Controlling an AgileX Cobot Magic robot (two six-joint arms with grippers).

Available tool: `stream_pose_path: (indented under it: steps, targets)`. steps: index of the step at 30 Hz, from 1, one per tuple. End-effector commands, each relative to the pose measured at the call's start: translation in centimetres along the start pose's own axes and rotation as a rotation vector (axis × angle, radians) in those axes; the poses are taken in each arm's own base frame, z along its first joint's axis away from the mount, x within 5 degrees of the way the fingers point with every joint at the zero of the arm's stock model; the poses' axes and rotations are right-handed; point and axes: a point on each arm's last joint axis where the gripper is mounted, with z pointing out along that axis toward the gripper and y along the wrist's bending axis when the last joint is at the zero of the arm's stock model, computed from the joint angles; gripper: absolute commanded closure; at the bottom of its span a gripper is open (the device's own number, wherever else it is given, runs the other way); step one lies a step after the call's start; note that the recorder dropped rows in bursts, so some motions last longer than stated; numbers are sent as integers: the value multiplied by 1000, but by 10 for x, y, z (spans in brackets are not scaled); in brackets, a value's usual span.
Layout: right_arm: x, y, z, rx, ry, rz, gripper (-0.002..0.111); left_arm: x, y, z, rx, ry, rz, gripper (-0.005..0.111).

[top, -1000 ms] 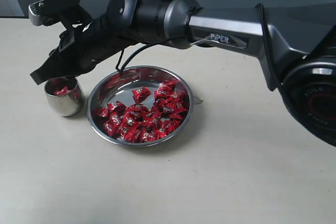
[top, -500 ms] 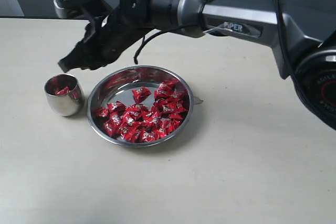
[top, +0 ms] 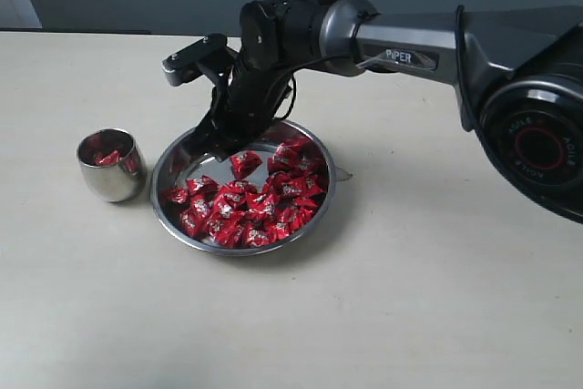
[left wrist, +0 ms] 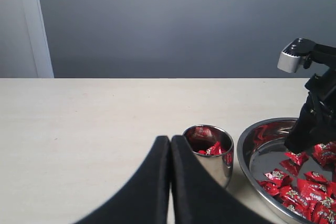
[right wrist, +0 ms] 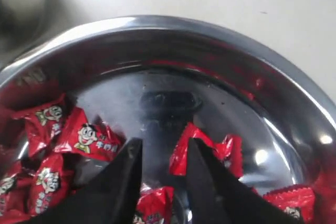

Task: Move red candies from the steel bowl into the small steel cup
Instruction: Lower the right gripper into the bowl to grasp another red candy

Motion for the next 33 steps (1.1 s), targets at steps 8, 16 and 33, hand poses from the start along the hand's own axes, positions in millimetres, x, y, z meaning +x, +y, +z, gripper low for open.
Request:
stream_pose_path:
  steps: [8,16,33]
  targets:
    - [1,-6,7,32,-11,-30,61,-1,0,0,6,-10,-4,106]
    - [1,-6,7,33,-8,-29,61,-1,0,0,6,-10,-4,106]
    - [7,-11,16,80,32,-28,61,-1,0,0,6,-10,-4,106]
